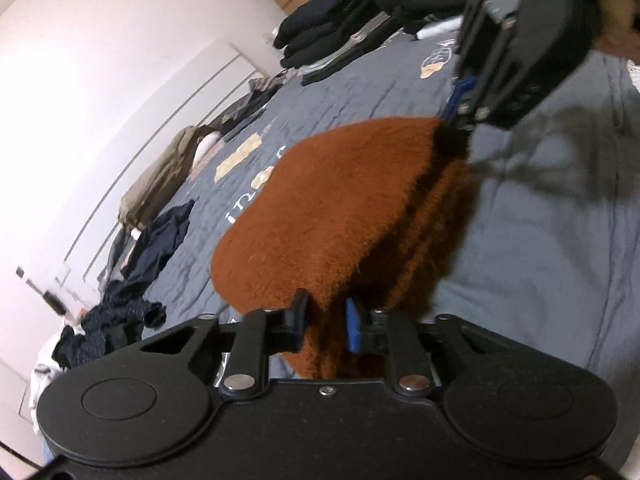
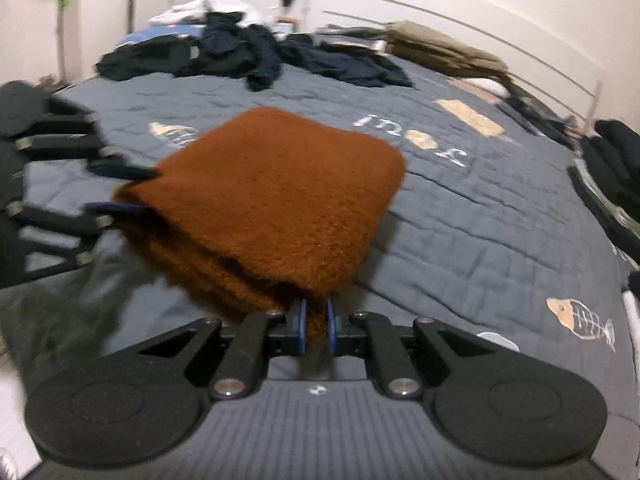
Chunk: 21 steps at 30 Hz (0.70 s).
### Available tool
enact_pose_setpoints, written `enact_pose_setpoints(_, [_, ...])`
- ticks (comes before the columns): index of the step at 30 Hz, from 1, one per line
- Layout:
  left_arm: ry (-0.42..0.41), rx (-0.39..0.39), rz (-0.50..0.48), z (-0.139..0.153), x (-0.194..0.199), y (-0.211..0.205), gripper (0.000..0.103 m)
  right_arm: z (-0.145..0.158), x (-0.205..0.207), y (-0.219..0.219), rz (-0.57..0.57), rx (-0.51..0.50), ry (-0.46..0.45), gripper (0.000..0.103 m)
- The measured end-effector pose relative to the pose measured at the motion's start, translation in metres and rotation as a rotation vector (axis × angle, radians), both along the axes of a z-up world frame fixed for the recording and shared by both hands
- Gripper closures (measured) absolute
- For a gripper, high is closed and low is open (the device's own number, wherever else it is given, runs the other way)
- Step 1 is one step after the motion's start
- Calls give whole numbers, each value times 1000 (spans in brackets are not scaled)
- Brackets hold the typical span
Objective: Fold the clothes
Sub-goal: 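Fold the brown garment end over with the right tool and release it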
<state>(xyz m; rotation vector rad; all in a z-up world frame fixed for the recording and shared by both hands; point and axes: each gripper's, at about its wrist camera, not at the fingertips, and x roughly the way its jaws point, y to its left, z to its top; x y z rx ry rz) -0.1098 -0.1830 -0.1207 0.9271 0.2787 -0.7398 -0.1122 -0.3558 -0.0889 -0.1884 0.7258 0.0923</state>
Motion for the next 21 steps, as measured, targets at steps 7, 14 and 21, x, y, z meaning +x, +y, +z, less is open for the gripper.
enact_pose_setpoints(7, [37,1,17,12,-4,8,81,8,4,-8,-90,103,-31,92])
enact_pose_setpoints(14, [-35,10,-61,5,-21,2,37,21,1,-24,-129,284,-53,92])
enact_pose_setpoints(21, [-107,65,-49,-21,-17,-17,39,43,-9,-34,-142,408,-138,92])
